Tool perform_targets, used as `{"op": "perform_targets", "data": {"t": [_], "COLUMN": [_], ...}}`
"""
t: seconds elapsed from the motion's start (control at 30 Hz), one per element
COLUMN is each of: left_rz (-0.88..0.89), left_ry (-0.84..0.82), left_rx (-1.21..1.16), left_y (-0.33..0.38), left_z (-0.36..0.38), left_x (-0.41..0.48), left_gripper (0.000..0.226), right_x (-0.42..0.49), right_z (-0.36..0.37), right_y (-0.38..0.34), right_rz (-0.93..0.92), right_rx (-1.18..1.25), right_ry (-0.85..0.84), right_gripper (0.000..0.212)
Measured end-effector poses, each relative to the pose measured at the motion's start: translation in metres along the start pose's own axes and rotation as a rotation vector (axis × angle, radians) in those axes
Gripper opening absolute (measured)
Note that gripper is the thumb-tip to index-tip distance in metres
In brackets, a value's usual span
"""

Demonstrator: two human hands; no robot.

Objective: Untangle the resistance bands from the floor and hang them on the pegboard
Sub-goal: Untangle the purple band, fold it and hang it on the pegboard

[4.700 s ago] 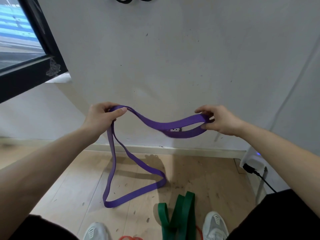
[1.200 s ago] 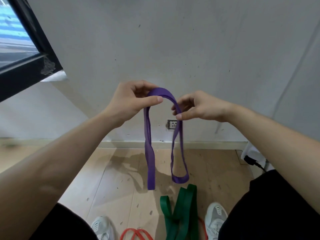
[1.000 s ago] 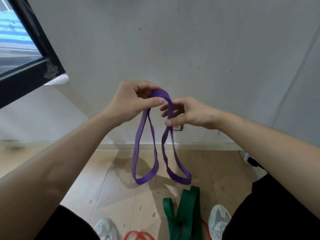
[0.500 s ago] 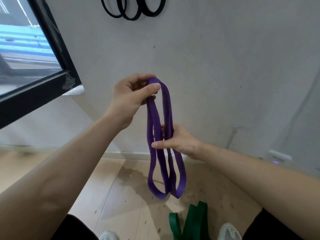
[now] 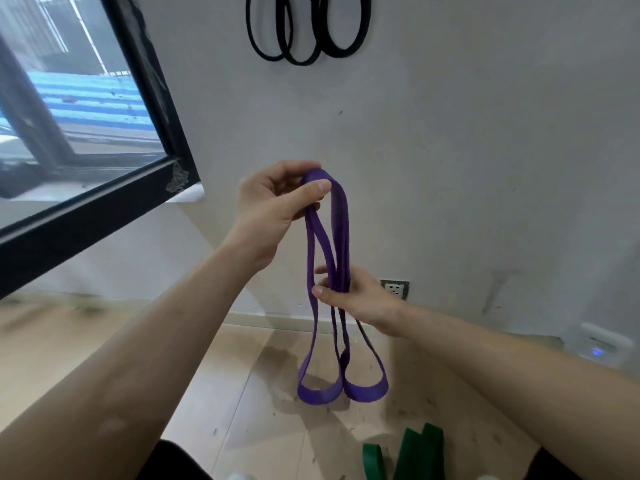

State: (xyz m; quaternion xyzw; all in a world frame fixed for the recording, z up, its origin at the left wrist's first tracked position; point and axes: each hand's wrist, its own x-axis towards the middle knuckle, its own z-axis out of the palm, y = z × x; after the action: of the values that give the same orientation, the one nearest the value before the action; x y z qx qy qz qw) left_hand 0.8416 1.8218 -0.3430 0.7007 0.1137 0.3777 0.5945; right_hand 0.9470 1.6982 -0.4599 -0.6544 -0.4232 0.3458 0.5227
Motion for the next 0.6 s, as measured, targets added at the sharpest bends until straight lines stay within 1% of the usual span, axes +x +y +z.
{"op": "perform_targets", "data": {"t": [0.07,0.13,0.2,0.27,0.37,0.43,0.5,0.6], "left_rz": [0.011,0.029,0.044,0.066,0.147,0.249,0.336,0.385], "left_ry": [0.003,0.009,0.027,0.048,0.075,0.085,0.082,0.102], "left_rx": [0.026,0.043,0.044,0.070,0.177,0.287,0.391,0.462], "left_y": [0.000,0.001,0.002,0.003,0.004,0.003,0.003,0.000], "left_z": [-0.006,-0.011,-0.014,-0.017,-0.017,-0.017,-0.019,-0.025], "left_x": [0.000,-0.001,-0.002,-0.002,-0.003,-0.004,-0.004,-0.003], "left_gripper": [0.028,0.029,0.031,0.030,0.031,0.031,0.029,0.024], "right_x": [0.003,0.006,0.010,0.013,0.015,0.019,0.024,0.029], "right_z": [0.003,0.006,0.012,0.022,0.040,0.049,0.057,0.066], "right_y": [-0.004,-0.006,-0.005,-0.003,-0.002,-0.001,0.001,0.005], "right_rz": [0.005,0.003,-0.001,-0.008,-0.014,-0.010,0.001,0.000], "right_rx": [0.014,0.007,0.000,0.006,0.034,0.064,0.089,0.095], "right_ry": [-0.046,-0.074,-0.063,-0.045,-0.018,0.010,0.024,0.024], "right_gripper": [0.040,0.050,0.056,0.056,0.060,0.059,0.054,0.046]}}
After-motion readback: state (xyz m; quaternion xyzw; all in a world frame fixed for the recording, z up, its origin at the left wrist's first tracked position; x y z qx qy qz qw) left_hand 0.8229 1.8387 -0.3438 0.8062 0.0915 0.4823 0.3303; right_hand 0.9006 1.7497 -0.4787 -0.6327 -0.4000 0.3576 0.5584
